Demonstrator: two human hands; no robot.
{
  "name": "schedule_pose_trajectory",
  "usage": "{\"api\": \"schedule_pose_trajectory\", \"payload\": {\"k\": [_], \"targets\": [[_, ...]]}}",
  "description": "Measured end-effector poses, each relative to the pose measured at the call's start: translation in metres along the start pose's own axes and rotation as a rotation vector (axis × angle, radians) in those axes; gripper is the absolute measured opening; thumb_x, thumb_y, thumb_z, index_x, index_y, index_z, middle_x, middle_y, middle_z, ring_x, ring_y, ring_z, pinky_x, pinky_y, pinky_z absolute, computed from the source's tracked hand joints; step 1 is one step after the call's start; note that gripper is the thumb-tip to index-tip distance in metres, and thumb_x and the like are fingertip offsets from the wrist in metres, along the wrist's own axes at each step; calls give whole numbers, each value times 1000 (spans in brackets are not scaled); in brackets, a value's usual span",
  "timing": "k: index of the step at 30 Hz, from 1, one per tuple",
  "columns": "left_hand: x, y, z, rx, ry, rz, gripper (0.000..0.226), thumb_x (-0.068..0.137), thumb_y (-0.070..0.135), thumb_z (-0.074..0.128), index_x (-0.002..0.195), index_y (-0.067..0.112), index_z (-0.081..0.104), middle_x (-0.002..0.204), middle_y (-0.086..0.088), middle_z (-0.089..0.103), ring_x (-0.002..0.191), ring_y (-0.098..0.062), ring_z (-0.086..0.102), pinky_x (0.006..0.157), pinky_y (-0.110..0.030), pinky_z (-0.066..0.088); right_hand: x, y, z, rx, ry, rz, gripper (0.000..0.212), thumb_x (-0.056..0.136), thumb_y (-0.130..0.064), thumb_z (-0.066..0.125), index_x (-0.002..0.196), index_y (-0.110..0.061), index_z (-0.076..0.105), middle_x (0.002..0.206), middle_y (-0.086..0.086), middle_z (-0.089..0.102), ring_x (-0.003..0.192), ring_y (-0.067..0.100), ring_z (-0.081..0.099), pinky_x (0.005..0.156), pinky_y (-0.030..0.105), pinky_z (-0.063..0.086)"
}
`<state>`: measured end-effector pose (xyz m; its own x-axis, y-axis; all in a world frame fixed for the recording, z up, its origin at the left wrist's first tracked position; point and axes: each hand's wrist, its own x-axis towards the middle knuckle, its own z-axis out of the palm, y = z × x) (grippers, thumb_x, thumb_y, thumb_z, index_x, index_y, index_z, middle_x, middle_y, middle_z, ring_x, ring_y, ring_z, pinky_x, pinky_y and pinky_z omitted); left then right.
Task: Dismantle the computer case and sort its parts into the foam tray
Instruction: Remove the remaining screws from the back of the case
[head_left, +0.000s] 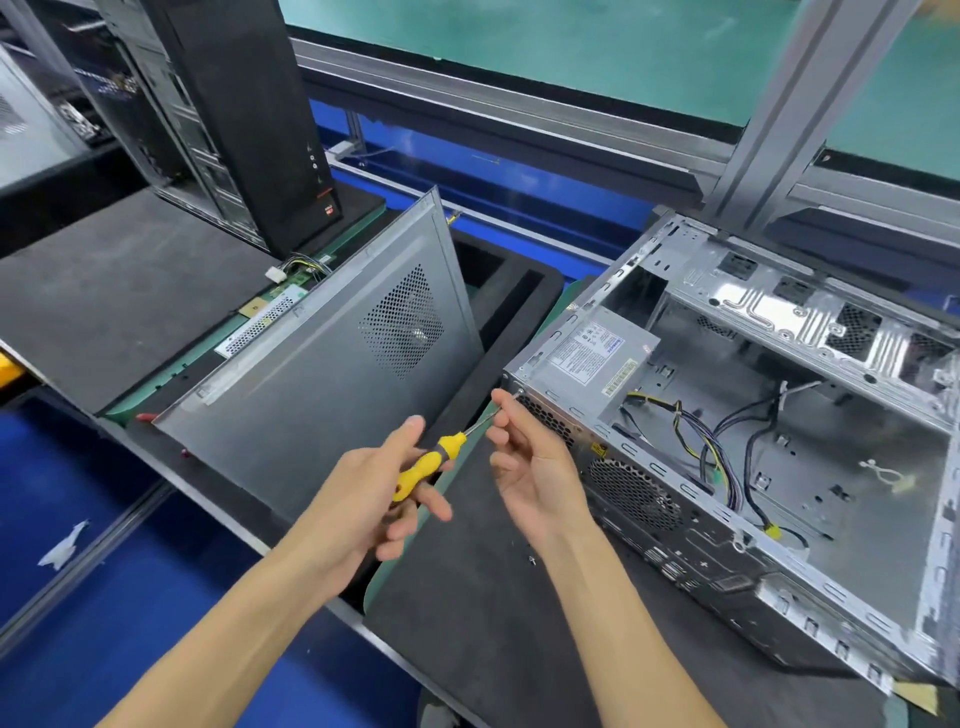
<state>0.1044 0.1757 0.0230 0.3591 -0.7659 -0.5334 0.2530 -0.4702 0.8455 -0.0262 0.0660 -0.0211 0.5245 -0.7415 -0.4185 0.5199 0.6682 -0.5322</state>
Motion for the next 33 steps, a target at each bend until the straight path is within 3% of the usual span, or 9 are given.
{"api": "schedule_pose_trajectory", "payload": {"k": [4, 8, 13, 17, 20, 22, 25, 29, 33], "targets": [[-3, -9, 2, 82, 84, 158, 37, 77, 44, 80, 89, 12, 68, 68, -8, 60, 41, -17, 28, 38, -17, 23, 2, 4, 4, 88, 11, 6, 19, 74, -17, 77, 89, -5, 78, 68, 0, 57, 52, 6, 52, 38, 14, 35], [1, -8, 3, -8, -6, -44, 53, 100, 50, 51, 92, 1, 71, 61, -12, 58, 36, -13, 28, 34, -15, 19, -1, 3, -1, 82, -37, 10, 21, 78, -14, 76, 97, -5, 81, 69, -2, 54, 57, 6, 51, 40, 14, 35], [-2, -9, 5, -21, -14, 83, 42, 77, 36, 79, 97, 1, 66, 66, -5, 56, 41, -12, 26, 37, -14, 18, 3, 6, 1, 71, -21, -34, 14, 75, -18, 76, 83, -7, 82, 68, -1, 55, 54, 6, 53, 40, 15, 36], [0, -1, 0, -30, -87, -60, 47, 96, 51, 57, 95, 7, 75, 68, -11, 61, 41, -13, 27, 35, -15, 18, 1, 4, -4, 32, -32, -11, 18, 75, -18, 79, 89, -7, 82, 72, 0, 57, 58, 6, 55, 42, 15, 38], [-2, -5, 6, 32, -34, 62, 33, 84, 33, 79, 102, 9, 66, 69, -4, 57, 43, -13, 27, 37, -16, 19, 3, 6, 0, 36, -3, -48, 14, 70, -18, 80, 81, -9, 82, 70, 0, 58, 55, 6, 55, 42, 15, 38], [-1, -6, 4, -11, -25, 65, 25, 90, 30, 71, 90, 5, 70, 69, -11, 60, 40, -13, 26, 36, -16, 19, 3, 6, 0, 126, -25, -23, 16, 72, -17, 80, 84, -7, 82, 70, 0, 59, 56, 6, 56, 42, 14, 38], [-1, 2, 0, -104, -128, -97, 53, 100, 49, 50, 90, 4, 76, 70, -16, 65, 39, -13, 28, 33, -16, 18, 2, 4, -2, 147, -46, -20, 12, 80, -14, 75, 88, -8, 81, 75, 0, 60, 60, 6, 58, 43, 13, 40], [-4, 2, 11, 76, -103, 71, 21, 91, 32, 71, 98, 14, 64, 61, -1, 44, 43, -13, 18, 39, -15, 15, 1, 4, 2, 184, -30, -42, 9, 78, -11, 73, 81, -8, 80, 74, 1, 60, 60, 8, 59, 45, 14, 44], [2, -5, 18, 256, -124, 160, 15, 97, 34, 62, 91, 22, 67, 60, 3, 41, 42, -11, 21, 38, -17, 18, 0, 0, -1, 253, -44, 36, 27, 81, -7, 58, 96, 1, 80, 75, 7, 63, 61, 12, 60, 45, 18, 44]]}}
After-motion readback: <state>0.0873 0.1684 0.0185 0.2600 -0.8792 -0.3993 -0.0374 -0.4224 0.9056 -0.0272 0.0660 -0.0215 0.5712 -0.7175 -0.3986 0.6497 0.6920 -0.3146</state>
